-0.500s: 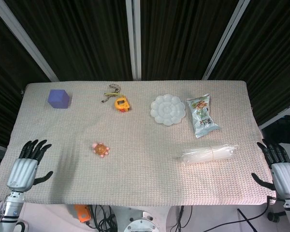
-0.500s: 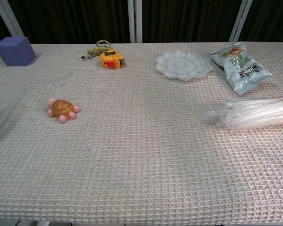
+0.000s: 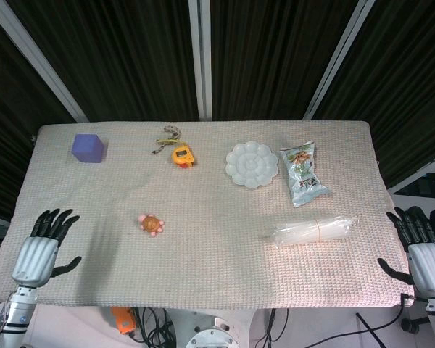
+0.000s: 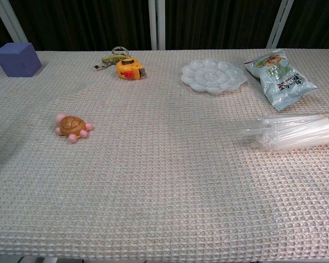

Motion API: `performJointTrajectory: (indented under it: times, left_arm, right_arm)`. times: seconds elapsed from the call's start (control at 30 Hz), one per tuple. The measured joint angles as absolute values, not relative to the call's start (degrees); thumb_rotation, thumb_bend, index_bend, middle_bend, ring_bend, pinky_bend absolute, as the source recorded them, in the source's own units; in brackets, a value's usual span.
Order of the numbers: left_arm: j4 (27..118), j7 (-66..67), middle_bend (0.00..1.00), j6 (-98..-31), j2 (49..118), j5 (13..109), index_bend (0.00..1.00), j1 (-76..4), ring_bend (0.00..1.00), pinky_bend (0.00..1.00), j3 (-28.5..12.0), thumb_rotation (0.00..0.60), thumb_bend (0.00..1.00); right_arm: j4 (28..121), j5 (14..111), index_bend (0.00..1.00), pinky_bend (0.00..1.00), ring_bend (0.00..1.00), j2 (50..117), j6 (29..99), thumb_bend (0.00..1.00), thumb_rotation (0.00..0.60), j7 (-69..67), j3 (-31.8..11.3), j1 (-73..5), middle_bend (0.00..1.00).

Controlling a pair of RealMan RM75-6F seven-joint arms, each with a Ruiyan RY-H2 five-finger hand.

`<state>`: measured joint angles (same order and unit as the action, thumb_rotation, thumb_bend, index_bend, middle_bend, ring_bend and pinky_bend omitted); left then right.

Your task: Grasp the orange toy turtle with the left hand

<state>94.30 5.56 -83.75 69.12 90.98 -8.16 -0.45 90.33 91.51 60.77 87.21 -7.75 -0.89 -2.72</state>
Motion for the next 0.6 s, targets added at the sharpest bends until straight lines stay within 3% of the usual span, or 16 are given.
performJointTrajectory:
  times: [0.33, 0.6]
  left_arm:
    - [95.15, 6.19, 0.12, -75.24, 69.53, 92.44, 0.18, -16.01, 0.00, 0.04, -2.70, 0.600, 0.17]
    - [92.20, 4.51, 0.13, -65.65, 77.14, 89.74, 0.15, -23.80, 0.00, 0.04, -5.50, 0.600, 0.22]
  right_arm:
    - [92.31, 91.28, 0.00, 0.00, 0.00, 59.94, 86.49, 0.15, 0.600, -4.97, -1.21, -3.29, 0.00]
    - [91.54, 90.98, 0.00, 0.00, 0.00, 60.65, 85.11, 0.15, 0.600, -5.19, -1.00, -3.82, 0.00]
